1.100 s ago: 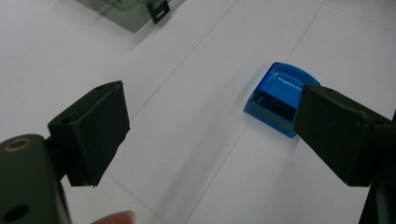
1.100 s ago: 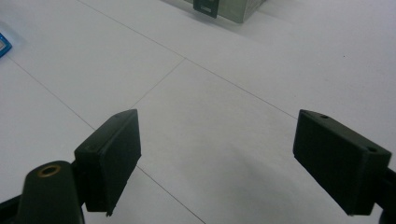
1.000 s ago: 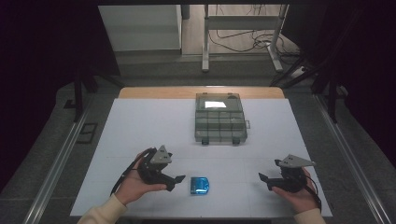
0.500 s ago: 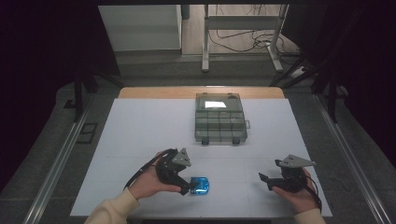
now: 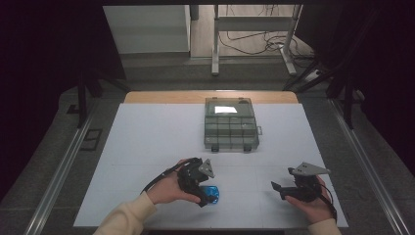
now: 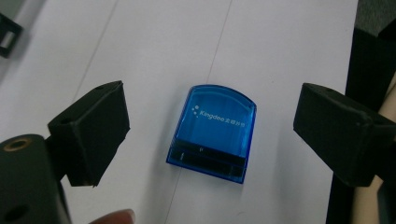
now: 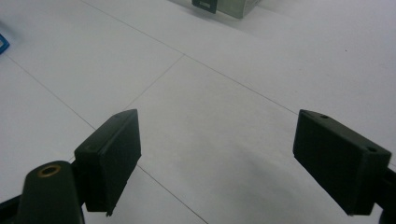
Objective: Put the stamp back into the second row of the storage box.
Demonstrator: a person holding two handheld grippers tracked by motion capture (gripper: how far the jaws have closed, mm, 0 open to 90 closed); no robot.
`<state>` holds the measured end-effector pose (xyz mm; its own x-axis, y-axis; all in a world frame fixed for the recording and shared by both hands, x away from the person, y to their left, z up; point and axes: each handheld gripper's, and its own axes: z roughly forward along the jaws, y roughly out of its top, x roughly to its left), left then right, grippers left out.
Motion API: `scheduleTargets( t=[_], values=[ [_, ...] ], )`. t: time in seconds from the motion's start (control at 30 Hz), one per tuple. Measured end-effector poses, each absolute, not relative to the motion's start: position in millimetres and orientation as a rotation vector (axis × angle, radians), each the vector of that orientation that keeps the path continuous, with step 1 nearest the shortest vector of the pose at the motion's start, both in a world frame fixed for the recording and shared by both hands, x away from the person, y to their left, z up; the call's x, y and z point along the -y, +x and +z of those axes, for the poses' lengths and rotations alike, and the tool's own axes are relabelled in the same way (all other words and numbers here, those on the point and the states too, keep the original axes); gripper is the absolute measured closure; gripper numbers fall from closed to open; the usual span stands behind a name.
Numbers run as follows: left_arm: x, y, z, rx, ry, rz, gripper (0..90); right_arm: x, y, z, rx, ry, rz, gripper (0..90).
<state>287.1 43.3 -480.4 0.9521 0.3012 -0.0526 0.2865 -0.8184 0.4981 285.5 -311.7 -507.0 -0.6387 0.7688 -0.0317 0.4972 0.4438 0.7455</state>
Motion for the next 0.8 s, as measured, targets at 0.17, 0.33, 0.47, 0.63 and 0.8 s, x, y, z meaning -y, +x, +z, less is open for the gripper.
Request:
scheduleTargets(
  t=[0.17, 0.33, 0.47, 0.63, 0.8],
  values=[
    [-32, 291, -492, -0.392, 2.650, -0.006, 10.8, 313, 285, -506, -2.327, 1.080, 1.032, 15.5],
    [-25, 294, -498, -0.371, 2.692, -0.011, 12.4, 312, 285, -506, -2.327, 1.077, 1.029, 15.5],
    [-21, 295, -503, -0.331, 2.742, 0.005, 15.0, 312, 285, -507, -2.332, 1.078, 1.020, 15.5],
    [-20, 293, -507, -0.291, 2.782, 0.035, 19.7, 313, 284, -506, -2.322, 1.088, 1.027, 15.5],
    [-20, 293, -507, -0.252, 2.775, 0.026, 35.2, 313, 286, -506, -2.329, 1.084, 1.020, 15.6]
  ],
)
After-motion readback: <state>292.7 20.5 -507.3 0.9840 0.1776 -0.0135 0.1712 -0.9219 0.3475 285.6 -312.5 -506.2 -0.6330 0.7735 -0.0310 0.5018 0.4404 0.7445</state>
